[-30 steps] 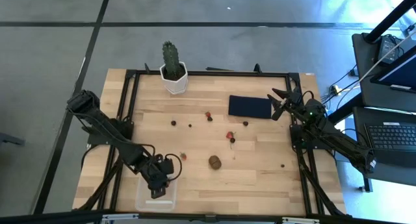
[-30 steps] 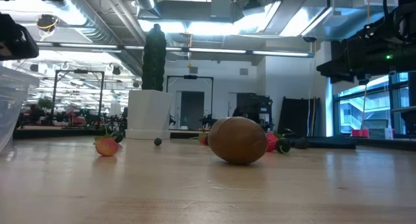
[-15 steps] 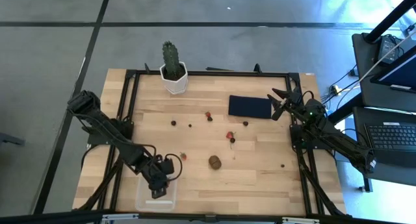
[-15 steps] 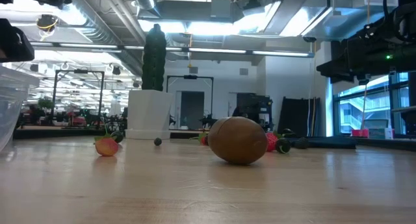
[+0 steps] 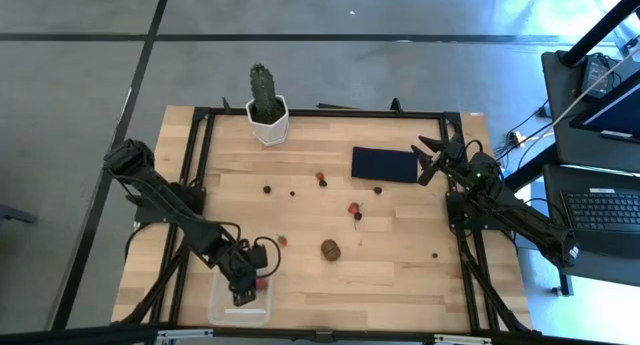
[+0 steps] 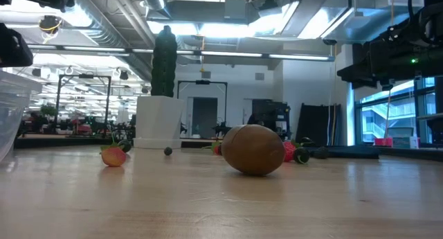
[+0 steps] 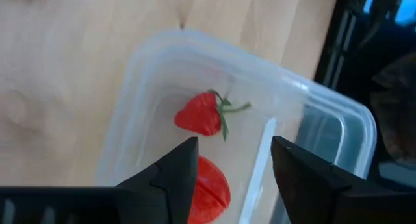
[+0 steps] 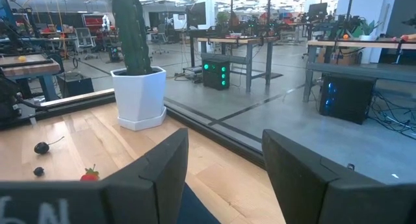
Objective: Pick and placing Produce into tupperware
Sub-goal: Put the strawberry in the transparent bin
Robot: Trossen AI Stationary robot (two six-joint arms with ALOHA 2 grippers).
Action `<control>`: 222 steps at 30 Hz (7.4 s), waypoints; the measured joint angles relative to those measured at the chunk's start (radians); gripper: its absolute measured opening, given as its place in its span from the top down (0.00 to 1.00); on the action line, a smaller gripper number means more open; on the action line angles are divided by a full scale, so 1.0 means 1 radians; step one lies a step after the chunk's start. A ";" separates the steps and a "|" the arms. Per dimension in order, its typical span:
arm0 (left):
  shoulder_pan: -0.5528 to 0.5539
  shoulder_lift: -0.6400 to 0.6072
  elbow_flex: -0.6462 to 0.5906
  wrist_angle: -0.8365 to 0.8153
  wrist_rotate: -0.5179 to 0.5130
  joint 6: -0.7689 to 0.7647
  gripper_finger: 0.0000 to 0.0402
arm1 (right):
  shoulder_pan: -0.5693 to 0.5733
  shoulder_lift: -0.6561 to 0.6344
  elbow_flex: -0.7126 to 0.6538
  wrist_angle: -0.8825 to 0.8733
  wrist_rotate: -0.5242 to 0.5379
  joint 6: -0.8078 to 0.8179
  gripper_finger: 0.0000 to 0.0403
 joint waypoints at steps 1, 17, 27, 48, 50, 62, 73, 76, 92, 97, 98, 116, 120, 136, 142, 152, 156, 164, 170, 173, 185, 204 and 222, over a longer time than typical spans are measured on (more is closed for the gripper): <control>0.002 0.000 0.000 0.000 0.015 0.005 0.51 | 0.000 0.000 0.000 0.000 0.000 0.000 0.51; 0.087 -0.030 -0.001 -0.010 0.084 0.135 0.36 | 0.000 0.000 0.000 0.000 0.000 0.002 0.51; 0.174 -0.074 0.000 -0.016 0.084 0.221 0.36 | 0.000 0.000 0.000 -0.001 0.000 0.002 0.51; 0.402 -0.074 0.000 -0.008 -0.029 0.362 0.36 | 0.000 0.000 0.000 -0.001 0.000 0.000 0.51; 0.412 -0.074 0.000 -0.008 -0.029 0.318 0.36 | 0.000 0.000 0.000 -0.001 0.000 0.000 0.51; 0.433 -0.073 -0.094 -0.009 -0.089 0.100 0.37 | 0.000 0.000 0.000 0.000 0.000 0.004 0.51; 0.427 -0.072 -0.152 0.069 -0.090 0.097 0.37 | 0.000 0.000 0.000 0.000 0.000 0.004 0.51; 0.412 -0.058 -0.155 0.115 -0.089 0.101 0.37 | 0.000 0.000 0.000 0.000 0.000 0.004 0.51; 0.402 0.034 -0.156 0.178 -0.074 0.123 0.37 | 0.000 0.000 0.000 0.001 0.000 0.004 0.51; 0.402 0.034 -0.156 0.177 -0.063 0.124 0.39 | 0.000 0.000 0.000 0.001 0.000 0.004 0.51; 0.402 0.034 -0.156 0.177 -0.063 0.124 0.41 | 0.000 0.000 0.000 0.001 0.000 0.004 0.51; 0.404 0.034 -0.156 0.177 -0.063 0.128 0.66 | 0.000 0.000 0.000 0.001 0.000 0.004 0.51; 0.415 0.034 -0.156 0.177 -0.063 0.128 0.71 | 0.000 0.000 0.000 0.000 0.000 0.004 0.51; 0.427 0.034 -0.156 0.176 -0.021 0.130 0.89 | 0.000 0.000 0.000 0.000 0.000 0.004 0.51; 0.427 0.034 -0.156 0.176 -0.021 0.137 0.94 | 0.000 0.000 0.000 0.000 0.000 0.004 0.51; 0.427 0.033 -0.155 0.176 -0.029 0.226 0.98 | 0.000 0.000 0.000 0.000 0.000 0.004 0.51; 0.427 0.020 -0.155 0.176 -0.001 0.265 0.99 | 0.000 0.000 0.000 0.000 0.000 0.004 0.51; 0.426 -0.060 -0.107 0.148 0.050 0.332 0.99 | 0.000 0.000 0.000 0.000 0.000 0.003 0.51; 0.394 -0.145 -0.055 0.117 0.150 0.365 0.99 | 0.000 0.000 0.000 0.000 0.000 0.003 0.51; 0.351 -0.173 -0.037 0.083 0.182 0.396 0.99 | 0.000 0.000 0.000 0.000 0.000 0.003 0.51; 0.112 -0.168 -0.037 0.075 0.059 0.448 0.99 | 0.000 0.000 0.000 0.000 0.000 0.004 0.51; 0.012 -0.031 -0.037 0.075 -0.107 0.307 0.97 | 0.000 0.000 0.000 0.000 0.000 0.032 0.51; 0.013 -0.031 -0.037 0.082 -0.104 0.307 0.89 | 0.000 0.000 0.000 0.000 0.000 0.030 0.51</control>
